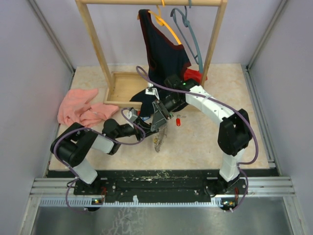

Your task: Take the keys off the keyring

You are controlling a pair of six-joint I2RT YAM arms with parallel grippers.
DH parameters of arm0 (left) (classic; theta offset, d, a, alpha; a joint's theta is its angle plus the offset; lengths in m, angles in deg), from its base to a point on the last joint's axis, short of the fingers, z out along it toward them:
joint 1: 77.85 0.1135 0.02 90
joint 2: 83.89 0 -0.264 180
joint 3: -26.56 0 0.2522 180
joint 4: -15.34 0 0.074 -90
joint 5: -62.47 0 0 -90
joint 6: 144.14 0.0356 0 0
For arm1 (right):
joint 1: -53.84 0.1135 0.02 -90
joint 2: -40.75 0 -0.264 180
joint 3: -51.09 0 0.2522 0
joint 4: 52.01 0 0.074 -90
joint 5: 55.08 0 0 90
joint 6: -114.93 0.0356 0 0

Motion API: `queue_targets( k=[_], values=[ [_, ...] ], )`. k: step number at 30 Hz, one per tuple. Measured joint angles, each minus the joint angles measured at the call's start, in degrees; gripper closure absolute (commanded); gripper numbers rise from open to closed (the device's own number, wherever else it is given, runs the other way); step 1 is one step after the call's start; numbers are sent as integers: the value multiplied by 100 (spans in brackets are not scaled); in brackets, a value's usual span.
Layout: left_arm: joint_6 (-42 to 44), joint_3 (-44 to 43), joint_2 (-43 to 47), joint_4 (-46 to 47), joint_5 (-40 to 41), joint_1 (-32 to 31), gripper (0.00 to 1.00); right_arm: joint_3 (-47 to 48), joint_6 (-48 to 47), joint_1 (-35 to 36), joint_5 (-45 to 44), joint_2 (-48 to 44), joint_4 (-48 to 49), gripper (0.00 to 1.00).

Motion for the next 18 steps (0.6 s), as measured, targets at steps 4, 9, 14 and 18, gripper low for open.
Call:
queue_targets(
  k=[4, 9, 14, 18],
  values=[
    [-28, 0, 0, 0, -17, 20, 100, 127, -254, 0, -63, 2, -162, 49],
    [-66, 0, 0, 0, -24, 37, 100, 208, -656, 0, -173, -7, -315, 49],
    [-72, 0, 0, 0, -26, 61, 100, 208, -955, -4, -365, -74, -358, 52],
    [-76, 2, 0, 0, -26, 76, 100, 59, -1128, -48, -525, -348, -273, 53]
  ],
)
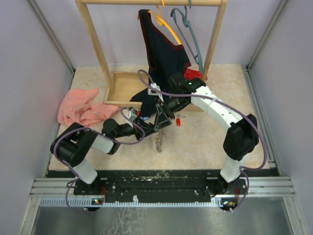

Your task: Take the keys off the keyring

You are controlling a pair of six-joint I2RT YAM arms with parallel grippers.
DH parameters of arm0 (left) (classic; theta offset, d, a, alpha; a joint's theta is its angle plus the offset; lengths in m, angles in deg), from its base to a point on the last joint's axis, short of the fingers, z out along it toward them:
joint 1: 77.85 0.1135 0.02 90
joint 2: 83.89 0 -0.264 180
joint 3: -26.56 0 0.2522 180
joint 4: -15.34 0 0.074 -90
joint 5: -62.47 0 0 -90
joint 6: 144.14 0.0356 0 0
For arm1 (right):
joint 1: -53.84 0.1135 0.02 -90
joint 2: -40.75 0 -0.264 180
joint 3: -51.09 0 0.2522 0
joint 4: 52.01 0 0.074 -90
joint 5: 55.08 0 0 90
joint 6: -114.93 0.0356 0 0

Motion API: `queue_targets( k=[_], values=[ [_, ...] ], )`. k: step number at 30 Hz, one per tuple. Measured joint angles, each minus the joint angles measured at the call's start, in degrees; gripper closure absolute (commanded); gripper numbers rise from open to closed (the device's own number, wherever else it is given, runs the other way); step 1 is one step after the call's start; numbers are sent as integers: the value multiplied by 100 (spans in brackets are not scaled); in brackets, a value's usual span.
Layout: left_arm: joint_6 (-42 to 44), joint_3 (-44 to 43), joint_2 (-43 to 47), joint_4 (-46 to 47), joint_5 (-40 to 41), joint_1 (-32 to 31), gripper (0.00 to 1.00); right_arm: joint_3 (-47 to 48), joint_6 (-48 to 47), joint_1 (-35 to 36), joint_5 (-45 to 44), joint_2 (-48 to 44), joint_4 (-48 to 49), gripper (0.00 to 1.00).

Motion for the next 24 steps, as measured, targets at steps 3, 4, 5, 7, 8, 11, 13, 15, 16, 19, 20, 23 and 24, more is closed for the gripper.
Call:
queue_targets(
  k=[3, 4, 5, 7, 8, 11, 13, 15, 16, 19, 20, 23, 24],
  values=[
    [-7, 0, 0, 0, 0, 9, 100, -254, -186, -81, -83, -350, 210, 58],
    [-9, 0, 0, 0, 0, 9, 100, -442, -251, -131, -107, -542, 356, 58],
    [-9, 0, 0, 0, 0, 9, 100, -629, -299, -179, -122, -715, 507, 59],
    [-11, 0, 0, 0, 0, 11, 100, -1344, -367, -341, -151, -1281, 1172, 59],
    [-13, 0, 0, 0, 0, 11, 100, -1679, -369, -411, -164, -1532, 1493, 59],
    [-15, 0, 0, 0, 0, 11, 100, -2782, -435, -610, -186, -2227, 2490, 59],
    [-15, 0, 0, 0, 0, 11, 100, -3176, -428, -651, -240, -2319, 3018, 59],
    [-15, 0, 2, 0, 0, 13, 100, -3471, -393, -651, -330, -2286, 3539, 60],
    [-15, 4, 9, 0, 2, 13, 100, -3591, -363, -651, -367, -2275, 3744, 61],
    [-15, 17, 20, 0, 2, 15, 100, -3814, -267, -638, -435, -2245, 4216, 62],
    [-15, 17, 20, 0, 2, 15, 100, -3860, -225, -627, -466, -2243, 4367, 63],
    [-20, 20, 20, 0, 2, 15, 100, -3910, -184, -553, -560, -2240, 4684, 65],
    [-24, 20, 20, 0, 2, 15, 100, -3915, -175, -520, -586, -2236, 4763, 65]
  ],
)
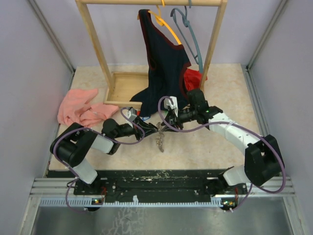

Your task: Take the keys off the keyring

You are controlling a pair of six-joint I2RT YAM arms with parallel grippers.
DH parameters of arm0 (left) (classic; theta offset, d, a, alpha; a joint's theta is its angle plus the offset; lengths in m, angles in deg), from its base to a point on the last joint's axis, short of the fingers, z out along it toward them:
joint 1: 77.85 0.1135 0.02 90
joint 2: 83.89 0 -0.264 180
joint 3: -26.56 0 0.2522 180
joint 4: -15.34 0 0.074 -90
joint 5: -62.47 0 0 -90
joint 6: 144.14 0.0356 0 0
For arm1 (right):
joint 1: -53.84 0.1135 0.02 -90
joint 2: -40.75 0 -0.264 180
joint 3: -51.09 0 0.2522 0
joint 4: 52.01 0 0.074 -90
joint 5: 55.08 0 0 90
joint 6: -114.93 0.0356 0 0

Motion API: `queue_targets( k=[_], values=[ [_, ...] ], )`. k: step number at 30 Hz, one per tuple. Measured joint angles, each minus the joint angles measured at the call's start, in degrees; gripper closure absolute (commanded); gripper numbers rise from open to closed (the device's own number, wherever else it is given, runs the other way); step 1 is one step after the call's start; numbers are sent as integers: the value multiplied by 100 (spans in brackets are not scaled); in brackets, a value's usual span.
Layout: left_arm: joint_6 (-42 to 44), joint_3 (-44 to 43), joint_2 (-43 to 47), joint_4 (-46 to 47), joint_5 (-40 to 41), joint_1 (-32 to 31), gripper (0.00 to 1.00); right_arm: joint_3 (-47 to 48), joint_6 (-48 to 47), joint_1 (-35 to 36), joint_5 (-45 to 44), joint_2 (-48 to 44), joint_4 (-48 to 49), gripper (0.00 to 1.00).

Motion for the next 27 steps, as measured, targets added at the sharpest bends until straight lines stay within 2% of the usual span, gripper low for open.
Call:
queue_targets(
  k=[7, 27],
  values=[
    [-4, 2, 4, 0, 2, 0, 100, -31, 4, 229, -133, 85, 297, 69],
    [-2, 98, 107, 0, 26, 4, 100, -105, -151, 415, -560, 256, 229, 77]
  ],
)
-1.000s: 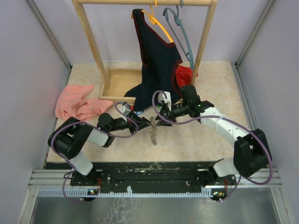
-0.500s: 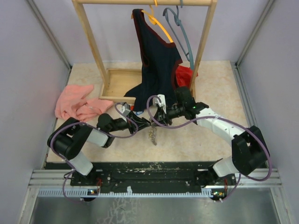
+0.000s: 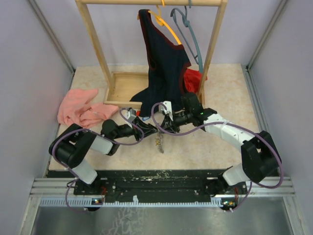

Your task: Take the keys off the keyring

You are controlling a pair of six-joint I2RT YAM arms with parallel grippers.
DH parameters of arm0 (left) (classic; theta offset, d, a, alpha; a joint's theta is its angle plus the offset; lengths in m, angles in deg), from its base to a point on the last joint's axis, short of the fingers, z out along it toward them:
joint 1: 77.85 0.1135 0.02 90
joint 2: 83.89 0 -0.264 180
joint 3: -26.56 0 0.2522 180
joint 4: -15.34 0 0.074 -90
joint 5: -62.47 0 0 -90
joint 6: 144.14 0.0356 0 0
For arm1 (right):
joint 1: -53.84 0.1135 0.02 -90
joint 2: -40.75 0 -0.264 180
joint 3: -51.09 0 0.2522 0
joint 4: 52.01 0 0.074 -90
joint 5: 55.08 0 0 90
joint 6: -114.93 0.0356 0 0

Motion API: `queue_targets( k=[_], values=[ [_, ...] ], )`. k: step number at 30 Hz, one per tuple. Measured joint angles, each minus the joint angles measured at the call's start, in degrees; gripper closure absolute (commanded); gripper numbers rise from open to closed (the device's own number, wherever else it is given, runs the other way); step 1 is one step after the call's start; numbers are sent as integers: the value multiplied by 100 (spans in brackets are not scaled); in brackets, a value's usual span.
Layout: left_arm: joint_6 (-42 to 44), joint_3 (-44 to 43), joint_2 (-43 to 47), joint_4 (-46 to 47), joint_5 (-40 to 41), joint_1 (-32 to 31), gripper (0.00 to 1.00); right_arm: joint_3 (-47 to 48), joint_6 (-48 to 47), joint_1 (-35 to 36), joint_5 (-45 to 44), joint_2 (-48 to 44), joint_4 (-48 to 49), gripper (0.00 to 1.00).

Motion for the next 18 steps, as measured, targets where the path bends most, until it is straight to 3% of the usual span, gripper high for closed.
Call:
queue_targets(
  k=[7, 15, 18],
  values=[
    [-2, 0, 0, 0, 24, 0, 100, 0, 7, 66, -2, 0, -37, 84],
    [0, 13, 0, 0, 17, 0, 100, 0, 79, 90, -46, 0, -63, 100],
    [2, 22, 4, 2, 17, 0, 100, 2, 76, 90, -85, 0, -72, 100]
  ],
)
